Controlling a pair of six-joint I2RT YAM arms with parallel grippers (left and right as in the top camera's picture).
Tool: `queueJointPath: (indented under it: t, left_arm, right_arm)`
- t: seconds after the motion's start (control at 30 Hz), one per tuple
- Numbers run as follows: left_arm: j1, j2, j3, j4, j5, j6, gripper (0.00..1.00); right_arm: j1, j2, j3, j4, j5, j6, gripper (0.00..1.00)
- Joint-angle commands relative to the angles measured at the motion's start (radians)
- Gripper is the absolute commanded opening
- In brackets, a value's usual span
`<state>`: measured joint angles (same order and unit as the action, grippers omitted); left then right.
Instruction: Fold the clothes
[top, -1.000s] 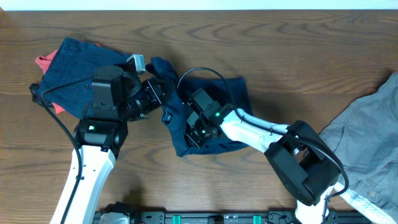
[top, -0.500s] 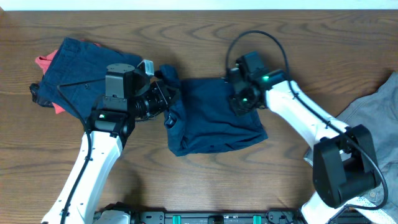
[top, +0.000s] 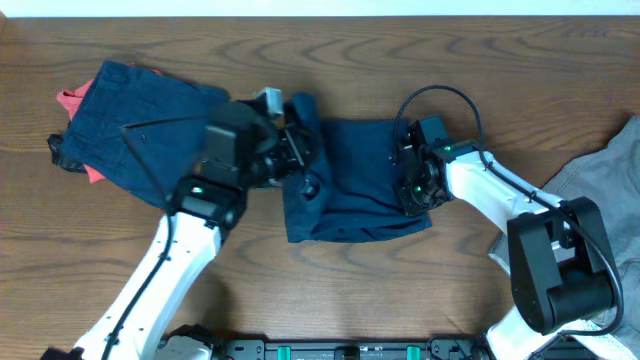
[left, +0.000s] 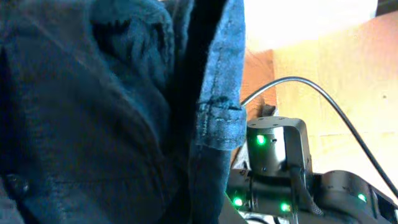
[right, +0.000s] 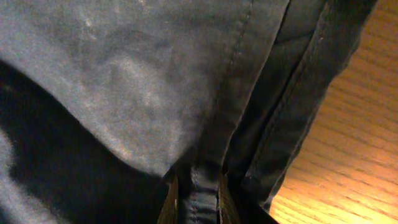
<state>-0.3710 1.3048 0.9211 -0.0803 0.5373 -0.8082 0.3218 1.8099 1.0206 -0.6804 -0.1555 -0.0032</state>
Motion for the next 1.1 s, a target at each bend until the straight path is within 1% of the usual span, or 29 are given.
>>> queueJointPath:
  t: [0.0, 0.07, 0.17, 0.23, 0.3, 0.43, 0.5, 0.53, 0.57, 0.6, 0.63, 0.77, 0.9, 0.97, 1.07]
  left_arm:
    - [-0.077, 0.037, 0.023, 0.073, -0.060, -0.037, 0.06]
    - [-0.117, 0.069, 0.023, 0.140, -0.061, -0.043, 0.06]
    - [-0.165, 0.127, 0.023, 0.220, -0.061, -0.095, 0.06]
    - [-0.193, 0.171, 0.023, 0.275, -0.068, -0.104, 0.06]
    - [-0.214, 0.212, 0.023, 0.314, -0.091, -0.103, 0.06]
    - [-0.231, 0.258, 0.023, 0.389, -0.075, -0.123, 0.07]
    - [-0.237, 0.264, 0.023, 0.420, -0.074, -0.129, 0.12]
    - [-0.237, 0.264, 0.023, 0.427, -0.074, -0.129, 0.17]
    - [-0.237, 0.264, 0.023, 0.435, -0.073, -0.129, 0.30]
    - [-0.236, 0.264, 0.023, 0.439, -0.068, -0.129, 0.41]
    - [-0.232, 0.264, 0.023, 0.444, -0.058, -0.127, 0.42]
    - [-0.190, 0.264, 0.023, 0.477, -0.022, -0.085, 0.43]
    - [-0.109, 0.264, 0.023, 0.478, -0.036, -0.014, 0.43]
    - [-0.064, 0.264, 0.023, 0.465, -0.084, 0.029, 0.42]
    - [-0.021, 0.266, 0.023, 0.425, -0.198, 0.127, 0.42]
  right_arm:
    - [0.019, 0.027, -0.045, 0.010, 0.002, 0.027, 0.22]
    - [0.019, 0.027, -0.045, 0.015, 0.002, 0.042, 0.22]
    - [0.019, 0.027, -0.045, 0.017, 0.002, 0.052, 0.22]
    - [0.019, 0.027, -0.045, 0.014, 0.002, 0.056, 0.22]
    - [0.019, 0.027, -0.045, 0.014, 0.002, 0.076, 0.23]
    - [0.019, 0.027, -0.045, 0.014, 0.001, 0.097, 0.26]
    - [0.019, 0.027, -0.045, 0.012, 0.000, 0.097, 0.27]
    - [0.018, 0.027, -0.045, 0.011, 0.000, 0.097, 0.27]
    - [0.018, 0.027, -0.043, 0.006, 0.002, 0.101, 0.27]
    - [0.014, 0.026, -0.039, -0.003, 0.002, 0.101, 0.27]
    - [0.008, 0.025, -0.031, -0.014, 0.002, 0.107, 0.27]
    - [-0.055, -0.019, 0.032, -0.072, 0.022, 0.124, 0.29]
    - [-0.148, -0.114, 0.157, -0.165, 0.112, 0.130, 0.31]
    - [-0.186, -0.166, 0.225, -0.208, 0.114, 0.130, 0.32]
    - [-0.204, -0.232, 0.291, -0.241, 0.038, 0.124, 0.32]
